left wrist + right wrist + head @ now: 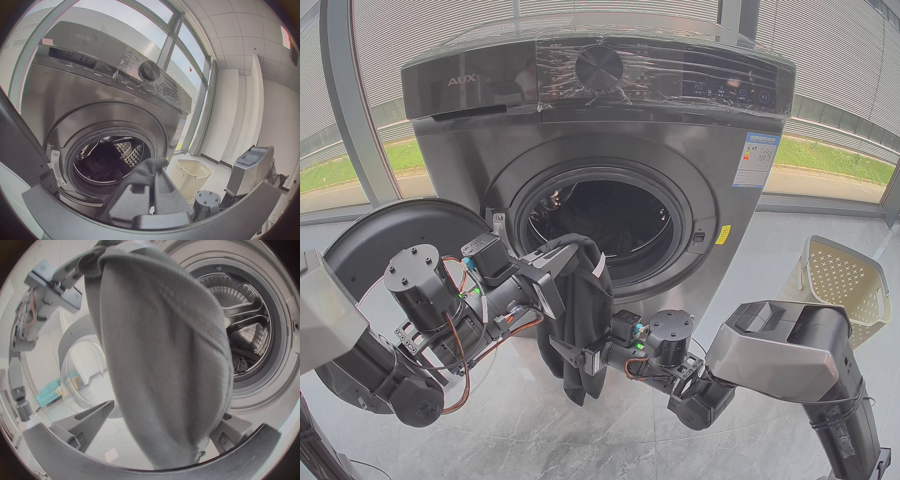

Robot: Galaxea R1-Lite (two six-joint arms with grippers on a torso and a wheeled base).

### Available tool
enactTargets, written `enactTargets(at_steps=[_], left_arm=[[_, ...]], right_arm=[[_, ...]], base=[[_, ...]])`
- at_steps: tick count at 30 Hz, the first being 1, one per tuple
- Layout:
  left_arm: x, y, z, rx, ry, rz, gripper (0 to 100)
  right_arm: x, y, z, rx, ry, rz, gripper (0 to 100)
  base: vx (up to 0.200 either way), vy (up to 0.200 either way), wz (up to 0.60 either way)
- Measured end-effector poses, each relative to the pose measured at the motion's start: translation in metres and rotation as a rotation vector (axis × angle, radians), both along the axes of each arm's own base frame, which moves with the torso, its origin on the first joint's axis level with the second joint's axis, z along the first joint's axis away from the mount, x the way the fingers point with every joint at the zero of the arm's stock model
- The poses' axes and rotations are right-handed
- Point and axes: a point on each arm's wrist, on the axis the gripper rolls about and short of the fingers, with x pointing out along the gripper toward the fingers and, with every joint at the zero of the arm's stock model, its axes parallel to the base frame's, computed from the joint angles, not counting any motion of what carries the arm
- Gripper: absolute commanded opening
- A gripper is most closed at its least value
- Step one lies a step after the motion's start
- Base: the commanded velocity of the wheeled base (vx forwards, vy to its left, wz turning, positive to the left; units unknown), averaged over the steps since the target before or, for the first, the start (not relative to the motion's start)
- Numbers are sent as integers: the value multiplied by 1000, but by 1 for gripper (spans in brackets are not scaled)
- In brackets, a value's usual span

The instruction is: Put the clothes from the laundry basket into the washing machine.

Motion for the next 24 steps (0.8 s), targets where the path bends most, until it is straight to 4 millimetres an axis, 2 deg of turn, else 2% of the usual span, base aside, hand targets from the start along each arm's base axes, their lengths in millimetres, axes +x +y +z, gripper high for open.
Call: enactTargets(at_steps=[7, 12, 18, 24], left_arm=[[4, 3, 3, -10, -8, 15, 0], [9, 6, 0, -7, -2, 29, 0], [18, 13, -8, 5, 19, 62, 0], [31, 24, -22, 26, 58, 113, 0]], right_arm=[[-1, 4, -13, -15, -16, -40, 0], [-10, 5, -7, -11, -16, -26, 0], [-31, 2, 11, -10, -12, 4, 0], [-53, -7, 45, 12, -31, 32, 0]], base=[[0, 0, 0], [0, 0, 0], [0, 0, 0], [0, 0, 0]])
